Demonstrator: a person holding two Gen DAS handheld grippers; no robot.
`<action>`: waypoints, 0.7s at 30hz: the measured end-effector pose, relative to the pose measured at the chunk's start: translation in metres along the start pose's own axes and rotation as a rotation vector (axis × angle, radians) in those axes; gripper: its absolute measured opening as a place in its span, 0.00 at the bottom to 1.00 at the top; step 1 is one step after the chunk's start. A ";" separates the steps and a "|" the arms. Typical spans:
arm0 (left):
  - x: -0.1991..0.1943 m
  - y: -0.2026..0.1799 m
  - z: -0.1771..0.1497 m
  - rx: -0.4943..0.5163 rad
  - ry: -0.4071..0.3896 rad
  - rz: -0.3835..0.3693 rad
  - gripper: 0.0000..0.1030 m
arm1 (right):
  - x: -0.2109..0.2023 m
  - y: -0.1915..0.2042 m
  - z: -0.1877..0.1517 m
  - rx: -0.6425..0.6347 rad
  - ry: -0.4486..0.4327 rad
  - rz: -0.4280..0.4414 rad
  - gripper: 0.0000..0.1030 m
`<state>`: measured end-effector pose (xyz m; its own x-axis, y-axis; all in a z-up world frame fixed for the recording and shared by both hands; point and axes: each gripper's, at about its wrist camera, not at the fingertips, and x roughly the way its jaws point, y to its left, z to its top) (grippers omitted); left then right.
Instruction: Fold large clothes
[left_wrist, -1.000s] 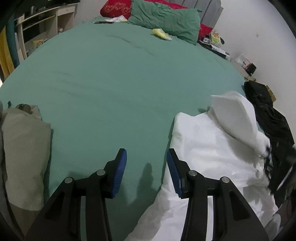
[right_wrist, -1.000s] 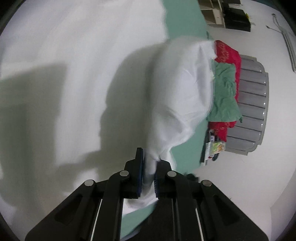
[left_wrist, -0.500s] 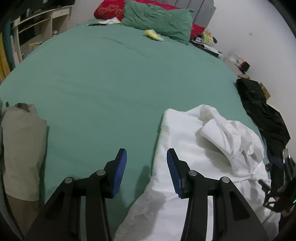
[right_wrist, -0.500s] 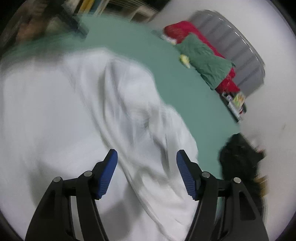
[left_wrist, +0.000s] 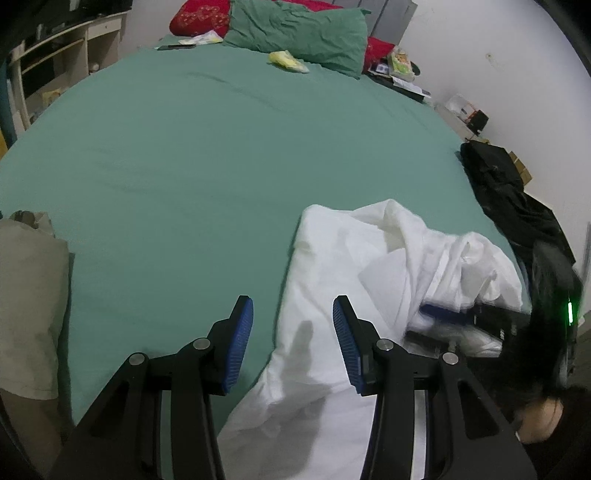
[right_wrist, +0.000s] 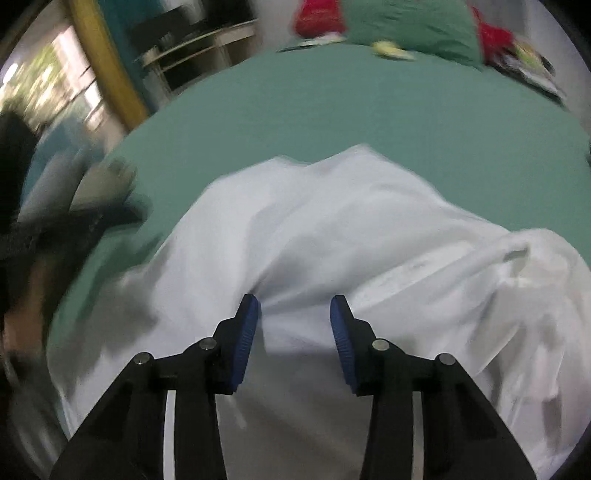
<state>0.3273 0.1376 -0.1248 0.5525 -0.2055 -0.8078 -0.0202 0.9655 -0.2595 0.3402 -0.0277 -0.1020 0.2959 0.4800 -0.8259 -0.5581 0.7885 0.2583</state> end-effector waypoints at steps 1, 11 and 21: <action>0.000 -0.003 0.000 0.004 -0.002 -0.002 0.46 | -0.004 0.011 -0.005 -0.040 0.011 -0.003 0.40; 0.015 -0.024 -0.015 0.049 0.018 -0.009 0.46 | -0.074 -0.048 -0.008 0.036 -0.177 -0.257 0.40; 0.033 -0.047 -0.023 0.098 0.050 -0.020 0.46 | -0.058 -0.094 -0.076 0.136 -0.034 -0.143 0.40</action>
<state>0.3268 0.0813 -0.1512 0.5099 -0.2307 -0.8287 0.0734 0.9715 -0.2252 0.3165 -0.1587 -0.1170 0.3919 0.3699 -0.8424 -0.3993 0.8933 0.2064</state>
